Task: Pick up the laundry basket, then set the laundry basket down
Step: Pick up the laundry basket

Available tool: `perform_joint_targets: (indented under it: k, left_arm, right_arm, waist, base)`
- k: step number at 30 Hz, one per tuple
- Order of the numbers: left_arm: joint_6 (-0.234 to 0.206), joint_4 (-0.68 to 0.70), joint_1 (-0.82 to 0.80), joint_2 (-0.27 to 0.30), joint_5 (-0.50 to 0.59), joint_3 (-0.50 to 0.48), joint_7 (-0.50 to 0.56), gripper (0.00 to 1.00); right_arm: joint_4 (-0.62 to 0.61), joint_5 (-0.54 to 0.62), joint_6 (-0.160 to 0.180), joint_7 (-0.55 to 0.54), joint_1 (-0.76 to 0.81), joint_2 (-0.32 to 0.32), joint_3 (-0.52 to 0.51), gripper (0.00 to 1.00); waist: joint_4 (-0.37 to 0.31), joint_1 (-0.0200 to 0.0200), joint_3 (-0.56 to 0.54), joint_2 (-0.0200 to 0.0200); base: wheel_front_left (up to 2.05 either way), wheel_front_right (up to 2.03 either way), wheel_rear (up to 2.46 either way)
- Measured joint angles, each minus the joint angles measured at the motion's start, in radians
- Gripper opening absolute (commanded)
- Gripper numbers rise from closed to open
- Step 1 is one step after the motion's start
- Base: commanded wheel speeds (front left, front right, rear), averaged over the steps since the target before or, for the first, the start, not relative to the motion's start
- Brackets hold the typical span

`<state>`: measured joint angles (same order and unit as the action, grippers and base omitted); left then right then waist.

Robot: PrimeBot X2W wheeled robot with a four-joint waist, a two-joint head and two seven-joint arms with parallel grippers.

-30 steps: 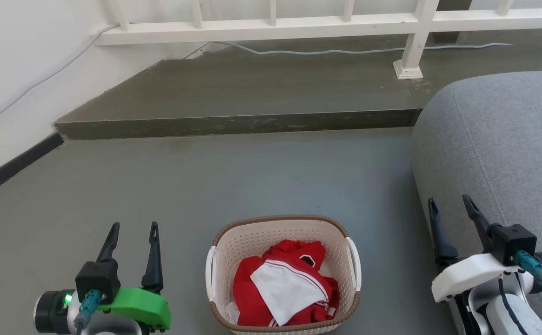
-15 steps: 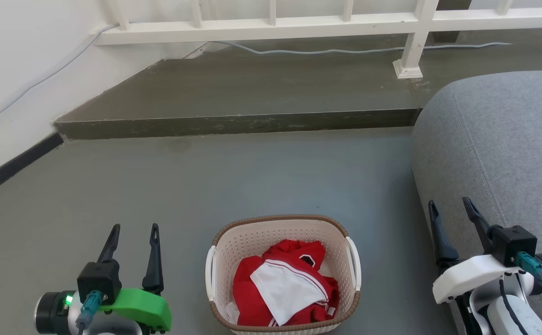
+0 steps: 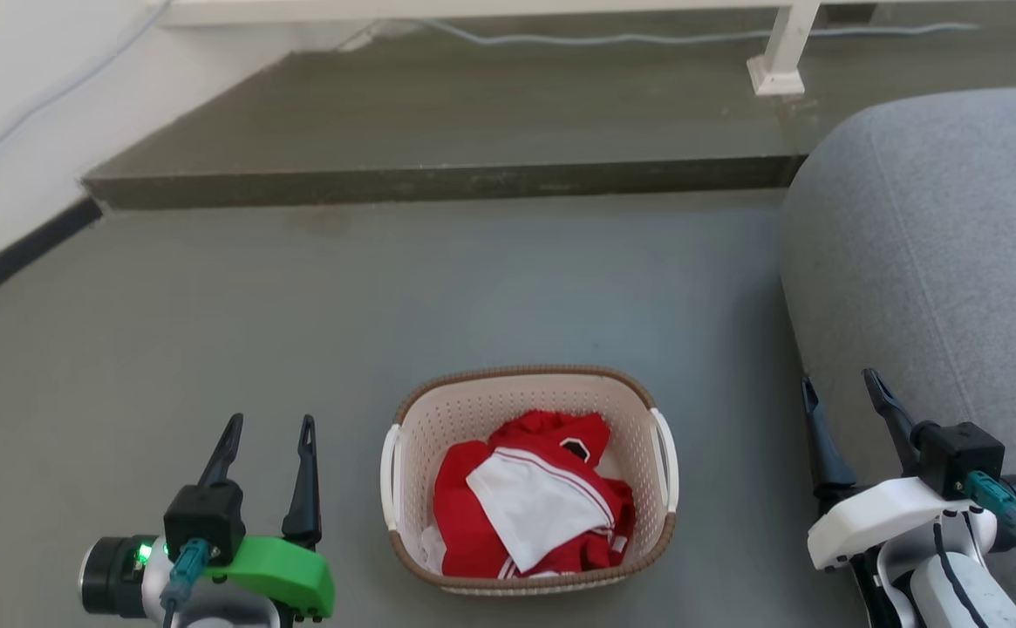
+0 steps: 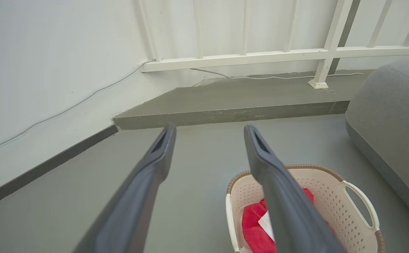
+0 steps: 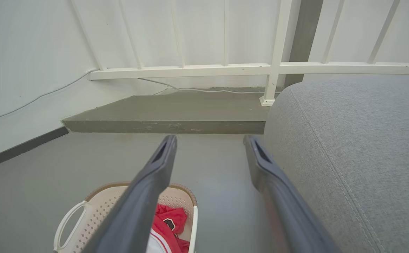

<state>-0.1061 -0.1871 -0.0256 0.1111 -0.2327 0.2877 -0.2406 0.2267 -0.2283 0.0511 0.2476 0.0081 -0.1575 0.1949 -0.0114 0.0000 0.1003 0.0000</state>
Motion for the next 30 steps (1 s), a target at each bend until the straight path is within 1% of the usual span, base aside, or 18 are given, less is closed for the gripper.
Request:
perform_joint_targets:
  k: [3,13,20,23,30]
  left_arm:
    - [0.000,-0.001,-0.027,-0.002,0.000,0.004,0.003,1.00]
    - [0.004,-0.030,-0.100,-0.016,0.000,0.012,0.011,1.00]
    - [0.036,-0.068,-0.178,-0.029,-0.001,0.035,0.021,1.00]
    - [0.041,-0.083,-0.200,-0.030,-0.001,0.037,0.032,1.00]
    - [0.072,-0.152,-0.292,-0.033,-0.008,0.041,0.065,1.00]
  right_arm:
    - [0.010,-0.001,-0.007,0.000,-0.004,0.001,0.000,1.00]
    - [0.055,-0.009,-0.011,0.002,-0.049,0.022,0.000,1.00]
    - [0.079,-0.009,-0.016,0.003,-0.099,0.016,-0.005,1.00]
    - [0.082,-0.009,-0.022,0.003,-0.118,0.014,-0.007,1.00]
    - [0.104,-0.009,-0.033,0.003,-0.211,0.014,-0.007,1.00]
  waist:
    - [0.001,0.0000,0.036,0.0000]
    - [0.003,0.0000,0.168,0.0000]
    - [0.009,0.0001,0.267,0.0000]
    - [0.011,0.0000,0.296,0.0000]
    - [0.013,0.0000,0.396,0.0000]
  base:
    - [0.00,0.00,0.00]
    - [0.00,0.00,0.00]
    - [0.00,0.00,0.00]
    - [0.00,0.00,0.00]
    - [0.00,0.00,0.00]
